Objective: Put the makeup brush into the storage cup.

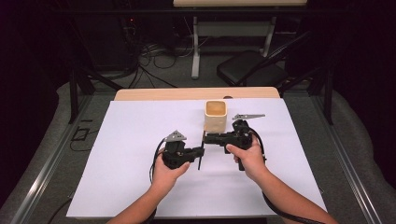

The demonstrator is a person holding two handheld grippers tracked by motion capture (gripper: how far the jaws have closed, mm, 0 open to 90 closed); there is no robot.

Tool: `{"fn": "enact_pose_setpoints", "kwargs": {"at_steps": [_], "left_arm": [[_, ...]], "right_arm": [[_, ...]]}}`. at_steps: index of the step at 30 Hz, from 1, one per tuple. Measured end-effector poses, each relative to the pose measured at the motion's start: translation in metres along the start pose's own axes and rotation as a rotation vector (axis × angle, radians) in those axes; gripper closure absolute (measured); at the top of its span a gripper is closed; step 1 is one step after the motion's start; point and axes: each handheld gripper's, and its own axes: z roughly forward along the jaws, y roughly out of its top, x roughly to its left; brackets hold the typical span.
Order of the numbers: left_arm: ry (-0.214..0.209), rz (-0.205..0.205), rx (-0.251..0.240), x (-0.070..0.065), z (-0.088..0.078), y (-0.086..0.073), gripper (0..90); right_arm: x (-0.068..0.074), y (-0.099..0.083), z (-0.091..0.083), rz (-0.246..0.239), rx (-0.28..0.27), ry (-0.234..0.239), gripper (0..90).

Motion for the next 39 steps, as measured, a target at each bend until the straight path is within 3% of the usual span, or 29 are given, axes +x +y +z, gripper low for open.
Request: {"fn": "enact_pose_setpoints", "kwargs": {"at_steps": [13, 39], "left_arm": [[0.022, 0.037, 0.026, -0.0036, 0.0022, -0.0002, 83.1], [0.012, 0.038, 0.032, -0.0068, 0.0064, -0.0011, 83.2]], "right_arm": [[0.0016, 0.0018, 0.0007, -0.001, -0.004, 0.003, 70.3], [-0.0004, -0.0014, 0.0039, 0.005, 0.005, 0.009, 78.2]]}}
